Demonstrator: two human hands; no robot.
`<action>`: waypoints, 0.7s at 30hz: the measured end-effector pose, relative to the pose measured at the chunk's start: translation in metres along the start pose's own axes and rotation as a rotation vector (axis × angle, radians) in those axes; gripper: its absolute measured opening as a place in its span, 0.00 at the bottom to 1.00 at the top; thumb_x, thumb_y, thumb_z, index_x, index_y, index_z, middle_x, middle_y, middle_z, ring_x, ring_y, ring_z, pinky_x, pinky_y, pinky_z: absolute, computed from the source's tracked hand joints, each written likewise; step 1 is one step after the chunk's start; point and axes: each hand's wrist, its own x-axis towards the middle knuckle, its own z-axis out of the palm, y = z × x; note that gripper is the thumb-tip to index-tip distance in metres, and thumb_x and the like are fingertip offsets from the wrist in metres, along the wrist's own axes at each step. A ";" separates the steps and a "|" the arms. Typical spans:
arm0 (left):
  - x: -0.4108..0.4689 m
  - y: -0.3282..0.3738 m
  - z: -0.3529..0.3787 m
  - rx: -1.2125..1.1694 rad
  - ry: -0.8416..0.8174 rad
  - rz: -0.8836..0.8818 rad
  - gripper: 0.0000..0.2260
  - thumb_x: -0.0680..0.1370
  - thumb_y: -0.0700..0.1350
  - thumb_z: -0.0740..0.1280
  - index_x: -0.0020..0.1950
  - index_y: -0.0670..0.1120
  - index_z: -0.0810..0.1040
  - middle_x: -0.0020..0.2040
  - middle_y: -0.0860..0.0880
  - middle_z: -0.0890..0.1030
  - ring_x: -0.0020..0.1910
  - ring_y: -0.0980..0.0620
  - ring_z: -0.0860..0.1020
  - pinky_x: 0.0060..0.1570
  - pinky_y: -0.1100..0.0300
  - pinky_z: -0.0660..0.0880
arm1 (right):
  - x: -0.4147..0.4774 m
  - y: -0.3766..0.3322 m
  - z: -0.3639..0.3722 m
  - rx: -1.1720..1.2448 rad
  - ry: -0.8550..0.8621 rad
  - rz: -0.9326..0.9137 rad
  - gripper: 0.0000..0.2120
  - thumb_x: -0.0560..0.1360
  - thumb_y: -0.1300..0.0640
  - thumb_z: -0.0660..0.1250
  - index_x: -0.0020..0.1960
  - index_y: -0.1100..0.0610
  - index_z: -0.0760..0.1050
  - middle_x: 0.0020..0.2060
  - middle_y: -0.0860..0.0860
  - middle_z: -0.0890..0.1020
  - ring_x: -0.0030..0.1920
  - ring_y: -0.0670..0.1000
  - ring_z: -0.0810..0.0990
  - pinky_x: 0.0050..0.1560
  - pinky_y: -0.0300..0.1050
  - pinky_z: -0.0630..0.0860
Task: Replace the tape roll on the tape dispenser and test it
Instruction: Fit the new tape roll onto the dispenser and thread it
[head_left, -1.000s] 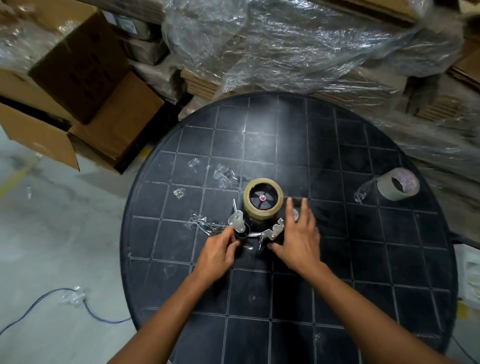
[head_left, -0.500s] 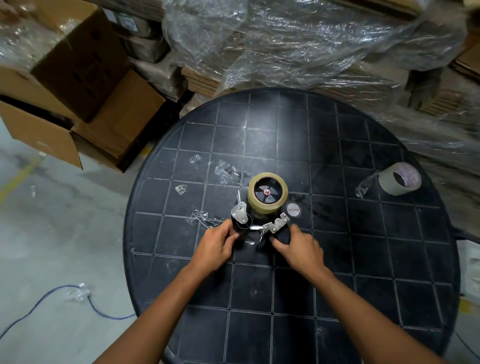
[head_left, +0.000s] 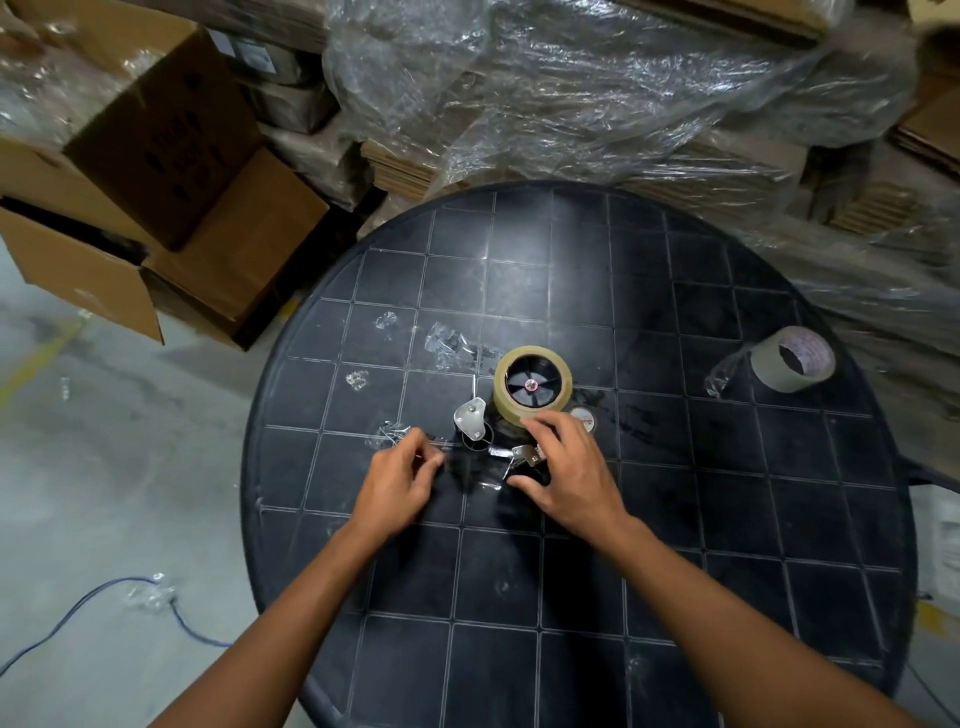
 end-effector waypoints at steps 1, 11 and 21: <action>0.000 -0.001 -0.001 -0.003 0.009 -0.003 0.07 0.76 0.42 0.69 0.41 0.46 0.72 0.34 0.56 0.78 0.35 0.56 0.77 0.36 0.69 0.69 | 0.002 0.001 0.004 0.030 0.030 -0.022 0.35 0.64 0.46 0.80 0.65 0.61 0.75 0.58 0.55 0.77 0.59 0.55 0.76 0.59 0.53 0.78; 0.014 -0.007 -0.008 -0.021 -0.087 0.049 0.23 0.77 0.40 0.64 0.71 0.54 0.67 0.41 0.53 0.83 0.42 0.54 0.81 0.48 0.58 0.76 | 0.000 0.004 0.035 -0.039 0.138 -0.057 0.23 0.71 0.37 0.67 0.48 0.57 0.76 0.43 0.51 0.75 0.44 0.52 0.72 0.45 0.47 0.76; 0.047 0.006 -0.027 0.122 -0.366 0.176 0.41 0.70 0.33 0.59 0.75 0.65 0.54 0.36 0.51 0.82 0.39 0.50 0.80 0.50 0.56 0.78 | 0.028 -0.009 0.007 -0.314 -0.153 -0.198 0.49 0.65 0.32 0.70 0.76 0.58 0.61 0.77 0.56 0.63 0.79 0.57 0.55 0.76 0.59 0.49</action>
